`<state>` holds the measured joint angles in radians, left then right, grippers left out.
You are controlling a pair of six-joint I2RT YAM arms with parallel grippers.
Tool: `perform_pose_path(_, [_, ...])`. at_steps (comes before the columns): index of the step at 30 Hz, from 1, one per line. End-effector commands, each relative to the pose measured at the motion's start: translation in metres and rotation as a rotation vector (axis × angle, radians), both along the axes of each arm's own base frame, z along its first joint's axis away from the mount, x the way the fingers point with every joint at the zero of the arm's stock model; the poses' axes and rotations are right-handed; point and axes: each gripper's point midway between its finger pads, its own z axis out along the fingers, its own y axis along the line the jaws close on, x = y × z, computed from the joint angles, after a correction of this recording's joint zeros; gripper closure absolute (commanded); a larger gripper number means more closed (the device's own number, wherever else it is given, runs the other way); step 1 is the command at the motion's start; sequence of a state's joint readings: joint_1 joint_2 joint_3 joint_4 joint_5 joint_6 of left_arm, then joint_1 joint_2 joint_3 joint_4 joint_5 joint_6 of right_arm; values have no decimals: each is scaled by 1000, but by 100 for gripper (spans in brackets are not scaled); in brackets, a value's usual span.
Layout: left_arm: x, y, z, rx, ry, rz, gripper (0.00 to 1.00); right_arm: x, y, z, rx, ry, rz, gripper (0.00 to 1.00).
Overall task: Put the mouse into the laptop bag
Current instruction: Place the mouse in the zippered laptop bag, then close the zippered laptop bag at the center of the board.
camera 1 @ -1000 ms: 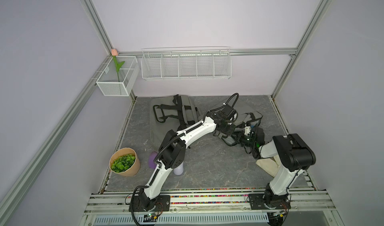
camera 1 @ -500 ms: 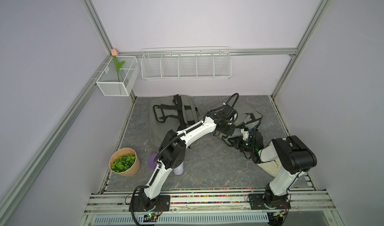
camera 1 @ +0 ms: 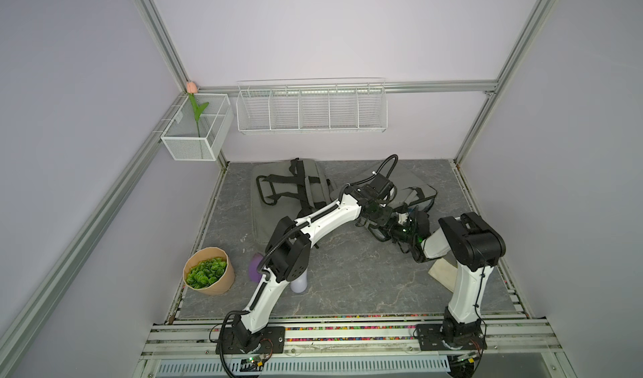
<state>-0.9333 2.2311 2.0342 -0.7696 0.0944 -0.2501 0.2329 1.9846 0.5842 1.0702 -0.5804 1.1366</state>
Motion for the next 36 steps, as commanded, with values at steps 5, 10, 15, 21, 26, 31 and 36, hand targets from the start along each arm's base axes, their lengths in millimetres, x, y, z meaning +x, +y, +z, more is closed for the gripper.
perform_pose_path(5, [-22, -27, 27, -89, 13, -81, 100, -34, -6, 1, -70, 16, 27, 93])
perform_pose_path(10, [-22, -26, 30, -92, 8, -82, 100, -48, -15, 7, -110, 15, 22, 93])
perform_pose_path(15, [-23, -26, 31, -93, 11, -84, 100, -46, -35, 14, -135, 9, -30, 93])
perform_pose_path(21, [-24, -27, 28, -93, 19, -86, 100, -24, -50, 23, -139, -8, -65, 93])
perform_pose_path(26, [-25, -30, 25, -97, 30, -90, 100, -3, -42, 29, -117, -38, -59, 93])
perform_pose_path(31, [-24, -31, 23, -97, 36, -90, 100, 7, -24, 22, -130, -34, -30, 93])
perform_pose_path(36, [-25, -31, 21, -94, 38, -92, 100, 10, -18, 6, -99, -11, -27, 93])
